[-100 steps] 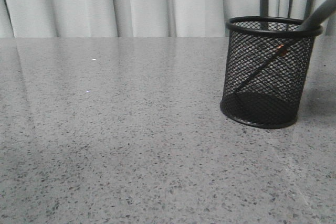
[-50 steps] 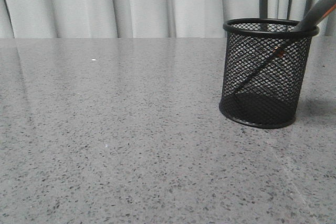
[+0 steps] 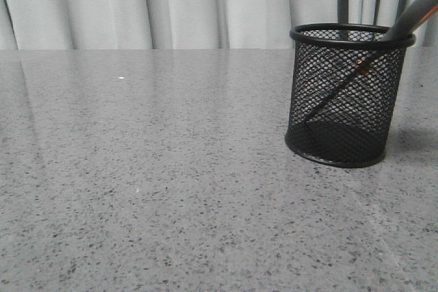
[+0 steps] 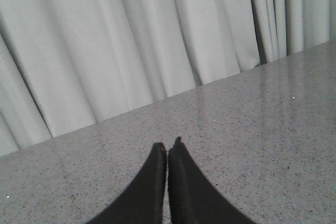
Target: Put scissors into bucket
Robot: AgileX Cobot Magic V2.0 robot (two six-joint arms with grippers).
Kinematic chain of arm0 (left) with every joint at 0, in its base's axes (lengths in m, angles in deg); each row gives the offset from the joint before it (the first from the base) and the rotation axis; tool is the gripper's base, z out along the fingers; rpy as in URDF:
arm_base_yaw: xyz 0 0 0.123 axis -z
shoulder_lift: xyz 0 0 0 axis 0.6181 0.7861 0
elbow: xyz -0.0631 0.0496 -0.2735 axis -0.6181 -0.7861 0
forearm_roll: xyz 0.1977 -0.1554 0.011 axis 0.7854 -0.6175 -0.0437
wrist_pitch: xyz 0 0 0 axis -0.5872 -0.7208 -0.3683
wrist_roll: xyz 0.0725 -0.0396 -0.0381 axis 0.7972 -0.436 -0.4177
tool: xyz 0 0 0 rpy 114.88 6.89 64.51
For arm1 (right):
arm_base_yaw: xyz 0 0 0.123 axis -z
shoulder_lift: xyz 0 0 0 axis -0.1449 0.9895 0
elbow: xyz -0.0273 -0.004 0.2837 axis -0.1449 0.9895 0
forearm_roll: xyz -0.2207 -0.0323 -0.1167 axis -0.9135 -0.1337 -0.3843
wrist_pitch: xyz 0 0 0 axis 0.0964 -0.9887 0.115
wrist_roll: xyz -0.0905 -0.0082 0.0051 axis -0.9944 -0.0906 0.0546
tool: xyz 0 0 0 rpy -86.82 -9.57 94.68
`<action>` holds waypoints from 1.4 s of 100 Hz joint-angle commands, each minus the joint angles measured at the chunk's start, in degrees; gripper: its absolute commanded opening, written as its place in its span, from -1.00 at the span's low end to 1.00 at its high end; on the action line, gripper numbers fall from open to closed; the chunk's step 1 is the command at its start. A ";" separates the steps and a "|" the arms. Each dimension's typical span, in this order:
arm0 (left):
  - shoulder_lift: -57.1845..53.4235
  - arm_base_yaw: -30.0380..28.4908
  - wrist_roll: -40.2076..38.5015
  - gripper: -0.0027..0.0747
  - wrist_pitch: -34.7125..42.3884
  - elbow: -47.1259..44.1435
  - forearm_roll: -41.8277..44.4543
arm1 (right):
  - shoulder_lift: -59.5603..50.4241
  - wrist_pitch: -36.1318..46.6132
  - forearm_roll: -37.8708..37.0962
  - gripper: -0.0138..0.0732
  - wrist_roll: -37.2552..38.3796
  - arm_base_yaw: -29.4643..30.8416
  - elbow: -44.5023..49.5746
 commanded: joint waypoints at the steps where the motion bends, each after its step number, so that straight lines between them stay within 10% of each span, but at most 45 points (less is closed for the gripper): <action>1: -0.52 0.41 -0.68 -0.98 3.90 1.31 0.66 | 0.30 6.36 -1.18 -0.80 -0.35 0.14 -1.11; 84: -0.52 0.30 0.26 -0.98 4.69 -2.46 -6.45 | 0.30 6.49 -1.18 -0.80 -0.35 0.14 -1.11; 100: -0.52 -1.09 13.59 -0.98 12.79 -7.58 -11.17 | 0.30 6.49 -1.18 -0.80 -0.35 0.14 -1.11; 140: -0.52 -25.59 14.72 -0.98 35.19 -26.76 -32.19 | 0.30 6.49 -1.18 -0.80 -0.35 0.14 -1.11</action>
